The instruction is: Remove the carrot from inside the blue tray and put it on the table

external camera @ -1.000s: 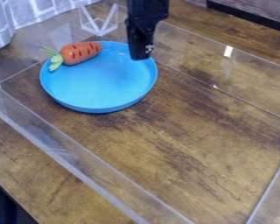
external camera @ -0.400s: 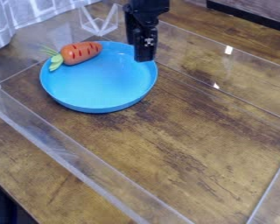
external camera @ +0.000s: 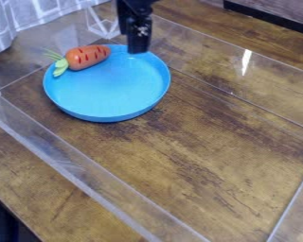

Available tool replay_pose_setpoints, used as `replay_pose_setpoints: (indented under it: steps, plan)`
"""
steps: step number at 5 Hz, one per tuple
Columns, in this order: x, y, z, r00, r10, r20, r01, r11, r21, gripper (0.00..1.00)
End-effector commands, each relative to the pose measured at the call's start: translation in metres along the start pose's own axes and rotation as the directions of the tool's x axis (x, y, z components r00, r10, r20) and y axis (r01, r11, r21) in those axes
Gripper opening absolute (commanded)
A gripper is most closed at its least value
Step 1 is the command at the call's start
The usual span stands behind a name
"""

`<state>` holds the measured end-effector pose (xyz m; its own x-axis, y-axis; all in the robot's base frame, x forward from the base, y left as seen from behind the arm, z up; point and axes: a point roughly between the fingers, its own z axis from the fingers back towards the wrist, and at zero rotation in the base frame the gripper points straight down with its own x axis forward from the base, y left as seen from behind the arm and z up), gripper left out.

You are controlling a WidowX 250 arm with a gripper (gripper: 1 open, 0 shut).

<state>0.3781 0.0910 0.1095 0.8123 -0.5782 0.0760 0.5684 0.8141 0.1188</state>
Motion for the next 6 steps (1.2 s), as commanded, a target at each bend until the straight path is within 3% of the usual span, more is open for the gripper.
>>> replay_pose_setpoints:
  steps: [1,3,6]
  plan:
    - [-0.01,0.023,0.022,0.999,0.025,0.023,-0.026,0.998,0.054,1.0]
    - [-0.03,0.037,0.01,0.997,0.071,-0.002,-0.071,0.996,0.047,1.0]
    - [-0.039,0.051,-0.022,0.995,0.096,-0.019,-0.095,0.995,0.042,1.0]
